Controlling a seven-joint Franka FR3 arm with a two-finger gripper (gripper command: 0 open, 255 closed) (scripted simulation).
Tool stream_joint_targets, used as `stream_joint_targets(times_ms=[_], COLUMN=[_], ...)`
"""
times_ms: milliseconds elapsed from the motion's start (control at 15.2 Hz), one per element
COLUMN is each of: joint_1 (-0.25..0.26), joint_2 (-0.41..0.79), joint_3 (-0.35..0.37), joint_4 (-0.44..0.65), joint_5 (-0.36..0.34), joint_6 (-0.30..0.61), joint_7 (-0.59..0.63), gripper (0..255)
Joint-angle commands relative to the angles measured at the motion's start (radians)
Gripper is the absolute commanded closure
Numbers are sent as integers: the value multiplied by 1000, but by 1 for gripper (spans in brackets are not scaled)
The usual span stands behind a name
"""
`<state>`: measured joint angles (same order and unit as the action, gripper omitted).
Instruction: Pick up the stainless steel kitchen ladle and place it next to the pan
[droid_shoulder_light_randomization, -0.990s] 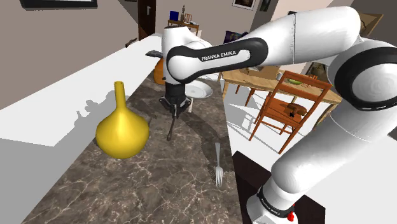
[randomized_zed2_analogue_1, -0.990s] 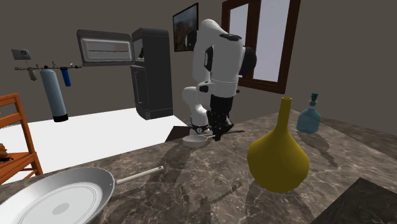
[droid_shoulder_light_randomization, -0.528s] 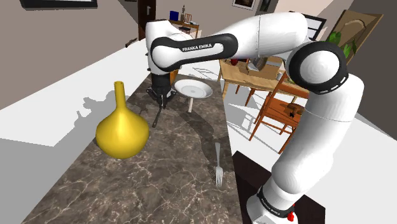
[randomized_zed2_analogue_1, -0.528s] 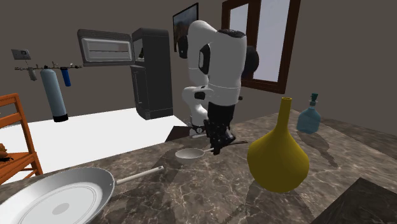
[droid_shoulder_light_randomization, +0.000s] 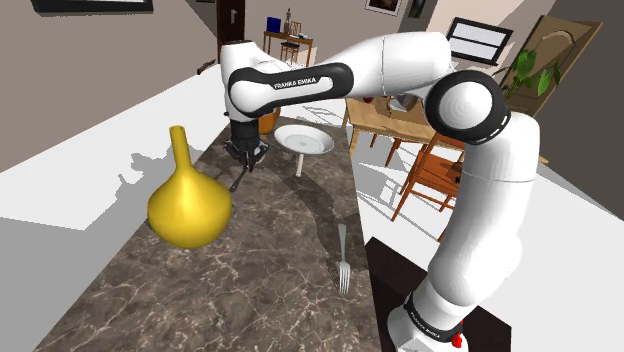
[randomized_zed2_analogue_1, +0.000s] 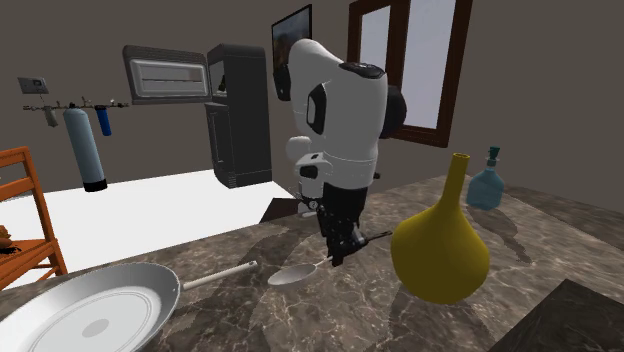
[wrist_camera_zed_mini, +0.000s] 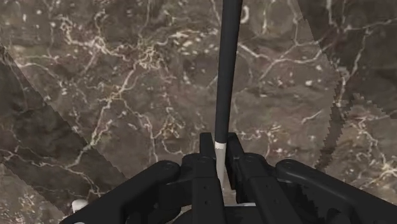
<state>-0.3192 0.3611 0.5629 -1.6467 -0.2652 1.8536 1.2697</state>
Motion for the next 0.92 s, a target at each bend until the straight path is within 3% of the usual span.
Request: stream_joint_targets(times_ms=[0,858], joint_1=[3,11], joint_2=[11,71], joint_3=[-2,-21], joint_4=[-12,-94], joint_5=[-7,-49], joint_6=[22,153], joint_7=[7,41], gripper=[255,255])
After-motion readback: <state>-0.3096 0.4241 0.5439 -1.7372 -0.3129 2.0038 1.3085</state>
